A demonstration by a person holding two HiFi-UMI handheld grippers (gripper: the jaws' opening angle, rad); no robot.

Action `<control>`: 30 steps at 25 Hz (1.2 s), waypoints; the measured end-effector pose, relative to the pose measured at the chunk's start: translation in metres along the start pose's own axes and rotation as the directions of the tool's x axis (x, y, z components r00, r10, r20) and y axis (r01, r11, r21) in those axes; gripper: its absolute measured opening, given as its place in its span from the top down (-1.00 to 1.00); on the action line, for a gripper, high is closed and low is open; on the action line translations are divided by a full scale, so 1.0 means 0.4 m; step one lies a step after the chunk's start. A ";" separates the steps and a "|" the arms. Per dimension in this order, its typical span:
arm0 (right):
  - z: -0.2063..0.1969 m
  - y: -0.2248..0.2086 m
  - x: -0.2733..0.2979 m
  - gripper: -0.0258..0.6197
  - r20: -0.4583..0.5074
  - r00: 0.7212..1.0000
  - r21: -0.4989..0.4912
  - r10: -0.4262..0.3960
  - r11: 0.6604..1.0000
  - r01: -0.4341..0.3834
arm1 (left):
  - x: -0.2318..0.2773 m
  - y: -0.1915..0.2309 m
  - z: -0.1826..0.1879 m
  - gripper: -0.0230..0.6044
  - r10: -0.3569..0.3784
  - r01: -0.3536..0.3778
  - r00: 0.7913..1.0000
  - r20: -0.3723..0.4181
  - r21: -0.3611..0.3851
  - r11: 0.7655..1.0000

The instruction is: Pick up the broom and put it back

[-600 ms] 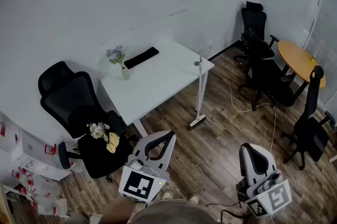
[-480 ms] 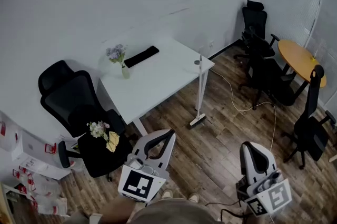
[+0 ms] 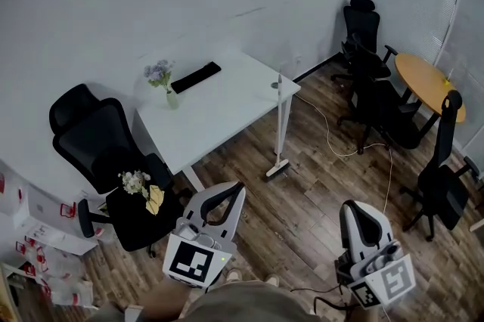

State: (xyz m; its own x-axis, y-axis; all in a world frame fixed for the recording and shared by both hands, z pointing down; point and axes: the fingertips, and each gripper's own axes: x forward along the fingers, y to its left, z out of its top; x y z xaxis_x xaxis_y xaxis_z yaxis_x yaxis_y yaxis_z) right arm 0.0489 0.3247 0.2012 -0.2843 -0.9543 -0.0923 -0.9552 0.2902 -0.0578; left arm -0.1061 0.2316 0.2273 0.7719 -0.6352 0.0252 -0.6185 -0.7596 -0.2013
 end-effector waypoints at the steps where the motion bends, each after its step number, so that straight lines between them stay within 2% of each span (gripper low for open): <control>1: -0.001 -0.006 -0.004 0.83 -0.001 1.000 -0.002 0.000 1.000 0.000 | 0.003 -0.004 -0.001 0.88 0.007 -0.007 1.000 -0.003 -0.006 1.000; 6: -0.003 -0.053 -0.040 0.82 0.032 0.999 0.025 -0.015 1.000 0.014 | 0.019 -0.041 -0.007 0.88 0.027 -0.027 0.999 -0.021 0.003 1.000; 7: -0.002 -0.065 -0.048 0.72 0.039 0.999 0.031 -0.024 0.999 0.023 | 0.020 -0.048 -0.007 0.88 0.030 -0.030 0.999 -0.023 0.007 1.000; 9: -0.004 -0.085 -0.059 0.34 0.042 0.998 0.039 -0.038 0.999 0.037 | 0.021 -0.060 -0.004 0.88 0.042 -0.042 0.999 -0.021 0.007 0.999; 10: -0.003 -0.093 -0.064 0.28 0.045 0.998 0.049 -0.043 0.998 0.041 | 0.019 -0.064 -0.004 0.88 0.049 -0.049 0.999 -0.023 0.006 0.999; 14: 0.014 -0.111 -0.072 0.27 0.070 0.997 0.093 -0.042 0.995 0.035 | 0.021 -0.083 -0.015 0.88 0.062 -0.062 0.997 -0.038 0.001 0.998; 19: 0.005 -0.135 -0.057 0.27 0.047 0.998 0.056 -0.034 0.998 0.031 | 0.033 -0.063 0.004 0.88 0.119 -0.119 0.993 0.015 -0.041 0.992; 24: -0.041 -0.172 -0.027 0.27 0.015 0.999 0.047 -0.033 0.998 0.032 | 0.087 -0.046 -0.029 0.88 0.100 -0.100 0.995 -0.002 -0.029 0.995; 30: -0.094 -0.230 0.072 0.27 -0.033 0.999 0.046 -0.030 0.998 0.032 | 0.173 0.012 -0.073 0.88 0.079 -0.079 0.997 -0.021 -0.025 0.997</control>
State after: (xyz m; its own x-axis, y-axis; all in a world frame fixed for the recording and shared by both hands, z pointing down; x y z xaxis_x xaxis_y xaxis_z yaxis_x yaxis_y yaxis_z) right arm 0.1254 0.2678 0.2413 -0.2579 -0.9645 -0.0576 -0.9590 0.2628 -0.1064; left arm -0.0598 0.1801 0.2566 0.7175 -0.6960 0.0297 -0.6813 -0.7100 -0.1780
